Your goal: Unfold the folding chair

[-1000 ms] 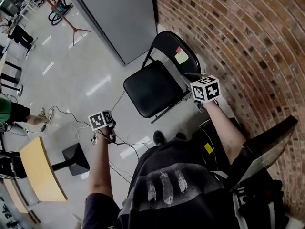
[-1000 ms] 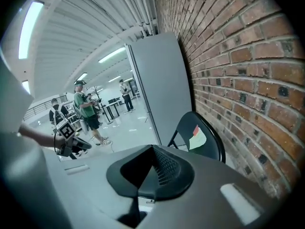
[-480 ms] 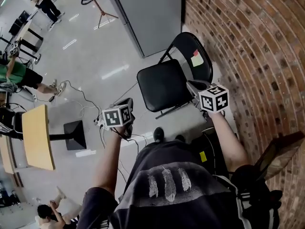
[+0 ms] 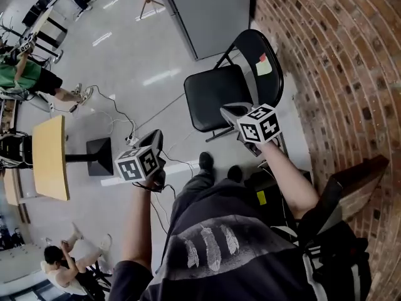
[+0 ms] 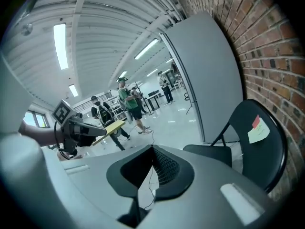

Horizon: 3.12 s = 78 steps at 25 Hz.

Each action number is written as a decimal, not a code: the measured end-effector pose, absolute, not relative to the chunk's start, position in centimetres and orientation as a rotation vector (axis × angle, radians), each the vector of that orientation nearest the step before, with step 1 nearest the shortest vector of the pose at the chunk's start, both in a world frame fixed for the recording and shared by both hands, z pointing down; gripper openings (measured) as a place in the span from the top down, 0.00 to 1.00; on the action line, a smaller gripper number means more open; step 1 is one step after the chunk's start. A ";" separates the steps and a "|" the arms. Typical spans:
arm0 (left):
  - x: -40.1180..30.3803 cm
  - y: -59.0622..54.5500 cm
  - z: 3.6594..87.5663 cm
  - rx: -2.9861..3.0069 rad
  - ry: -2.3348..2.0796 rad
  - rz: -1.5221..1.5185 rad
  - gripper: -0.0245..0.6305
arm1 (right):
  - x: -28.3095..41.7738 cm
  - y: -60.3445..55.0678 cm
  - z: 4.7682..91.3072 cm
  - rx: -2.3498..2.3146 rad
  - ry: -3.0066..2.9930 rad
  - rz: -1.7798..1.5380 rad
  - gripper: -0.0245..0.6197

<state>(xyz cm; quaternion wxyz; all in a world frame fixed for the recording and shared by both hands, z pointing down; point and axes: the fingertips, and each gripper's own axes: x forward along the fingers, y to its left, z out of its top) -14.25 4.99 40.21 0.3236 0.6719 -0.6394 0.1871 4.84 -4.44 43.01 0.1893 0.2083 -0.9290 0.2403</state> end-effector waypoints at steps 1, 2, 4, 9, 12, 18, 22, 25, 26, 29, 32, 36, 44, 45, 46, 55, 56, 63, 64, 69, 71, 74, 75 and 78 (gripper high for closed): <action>-14.6 5.7 40.0 1.748 -1.704 0.496 0.96 | 4.4 -4.1 43.1 0.560 -2.620 0.683 0.96; -14.9 6.4 39.7 1.736 -1.728 0.505 0.96 | 4.1 -3.7 43.1 0.535 -2.628 0.689 0.96; -15.3 7.4 39.2 1.721 -1.757 0.500 0.96 | 3.5 -3.0 43.0 0.496 -2.642 0.698 0.96; -15.4 7.4 38.9 1.716 -1.744 0.444 0.96 | 3.1 -2.7 43.3 0.490 -2.627 0.746 0.96; -16.3 7.9 39.1 1.734 -1.758 0.449 0.96 | 1.6 -1.6 44.0 0.471 -2.612 0.759 0.96; -20.7 9.2 40.0 1.777 -1.740 0.409 0.96 | -3.9 0.4 43.4 0.440 -2.594 0.695 0.96; -24.9 9.7 40.6 1.823 -1.698 0.331 0.96 | -8.8 1.3 42.6 0.460 -2.578 0.626 0.96; -28.7 10.7 40.4 1.869 -1.660 0.288 0.96 | -14.3 2.9 42.3 0.443 -2.571 0.600 0.96; -29.8 10.9 40.3 1.892 -1.642 0.277 0.96 | -16.1 3.6 42.0 0.434 -2.573 0.594 0.96; -33.2 11.4 39.9 1.945 -1.591 0.239 0.96 | -21.1 5.9 41.1 0.399 -2.591 0.576 0.96; -36.5 12.0 39.4 1.968 -1.571 0.198 0.96 | -25.8 7.3 39.8 0.378 -2.615 0.575 0.96; -39.1 13.3 39.0 1.963 -1.556 0.134 0.96 | -29.3 9.7 38.5 0.337 -2.637 0.562 0.96; -38.3 15.2 37.4 1.983 -1.577 0.121 0.96 | -29.4 12.1 36.2 0.322 -2.715 0.555 0.96; -38.1 15.5 37.2 1.980 -1.581 0.119 0.96 | -29.4 12.3 36.1 0.317 -2.727 0.556 0.96; -37.7 15.7 37.1 1.980 -1.582 0.122 0.96 | -29.0 12.6 35.9 0.314 -2.738 0.561 0.96; -27.6 16.1 35.8 2.055 -1.550 0.207 0.96 | -19.8 14.2 35.0 0.365 -2.773 0.611 0.96; -26.3 16.1 35.7 2.068 -1.542 0.219 0.96 | -18.6 14.2 35.0 0.376 -2.777 0.615 0.96; -19.5 17.3 35.5 2.081 -1.543 0.273 0.96 | -12.0 15.0 34.8 0.374 -2.802 0.623 0.96; -18.8 17.6 35.6 2.072 -1.551 0.276 0.96 | -11.4 15.2 34.8 0.364 -2.807 0.626 0.96; -16.5 19.6 35.4 2.031 -1.601 0.284 0.96 | -9.4 16.9 35.2 0.280 -2.815 0.655 0.96; -16.0 20.4 35.3 2.011 -1.618 0.288 0.96 | -9.1 17.5 35.5 0.246 -2.811 0.670 0.96; -15.7 21.7 35.3 1.990 -1.638 0.305 0.96 | -9.3 18.4 35.6 0.196 -2.812 0.676 0.96; -15.9 22.0 35.3 1.987 -1.645 0.311 0.96 | -9.6 18.7 35.6 0.184 -2.813 0.671 0.96; -16.7 22.7 34.9 1.987 -1.667 0.315 0.96 | -10.6 19.3 35.4 0.165 -2.819 0.658 0.96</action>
